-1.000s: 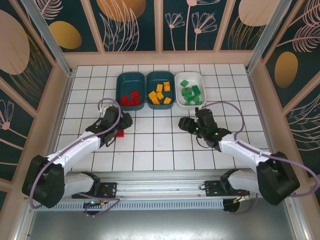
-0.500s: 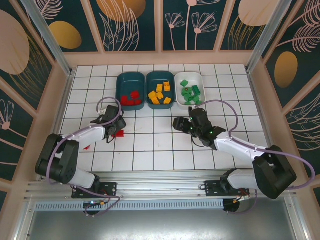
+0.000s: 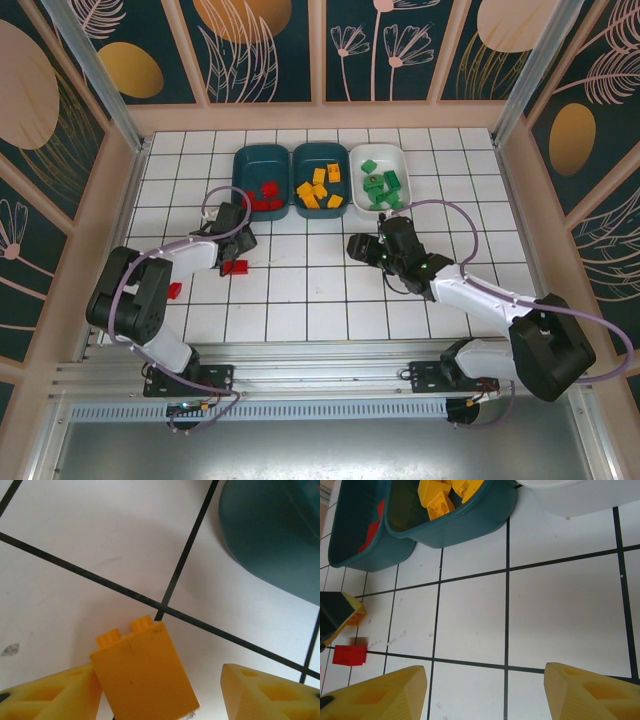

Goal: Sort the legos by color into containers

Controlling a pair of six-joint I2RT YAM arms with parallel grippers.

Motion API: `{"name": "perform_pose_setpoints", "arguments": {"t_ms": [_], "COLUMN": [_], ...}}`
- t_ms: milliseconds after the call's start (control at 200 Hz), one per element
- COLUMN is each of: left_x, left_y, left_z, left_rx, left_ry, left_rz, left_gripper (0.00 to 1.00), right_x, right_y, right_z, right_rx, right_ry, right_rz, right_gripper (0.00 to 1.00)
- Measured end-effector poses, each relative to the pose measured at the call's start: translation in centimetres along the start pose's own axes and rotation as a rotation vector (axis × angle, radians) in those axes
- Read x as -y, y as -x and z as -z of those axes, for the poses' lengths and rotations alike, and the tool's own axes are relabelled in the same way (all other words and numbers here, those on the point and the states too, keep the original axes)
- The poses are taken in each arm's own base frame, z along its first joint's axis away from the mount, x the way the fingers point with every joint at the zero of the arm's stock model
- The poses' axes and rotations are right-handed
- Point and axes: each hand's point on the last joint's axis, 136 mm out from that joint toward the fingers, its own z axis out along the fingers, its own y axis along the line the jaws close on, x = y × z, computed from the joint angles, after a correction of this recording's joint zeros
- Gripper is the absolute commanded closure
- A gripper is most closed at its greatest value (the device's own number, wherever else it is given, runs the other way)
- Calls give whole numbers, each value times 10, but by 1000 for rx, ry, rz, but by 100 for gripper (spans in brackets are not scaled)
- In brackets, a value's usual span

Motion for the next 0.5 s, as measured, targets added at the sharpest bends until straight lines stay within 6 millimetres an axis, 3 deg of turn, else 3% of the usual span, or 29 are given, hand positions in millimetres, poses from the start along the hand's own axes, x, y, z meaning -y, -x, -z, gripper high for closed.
{"name": "perform_pose_setpoints", "arguments": {"t_ms": [105, 410, 500], "left_x": [-5, -4, 3], "left_y": [2, 5, 1], "left_z": [-6, -11, -9], "left_rx": [-13, -37, -66], "left_ry": [8, 2, -38], "left_rz": [17, 7, 11], "left_gripper": [37, 74, 77], "right_x": [0, 0, 0], "right_y": [0, 9, 9], "right_z": [-4, -3, -3], "right_rx": [-11, -2, -2], "right_ry": [-10, -38, -38], "right_rz": [7, 23, 23], "right_gripper": [36, 36, 36]}}
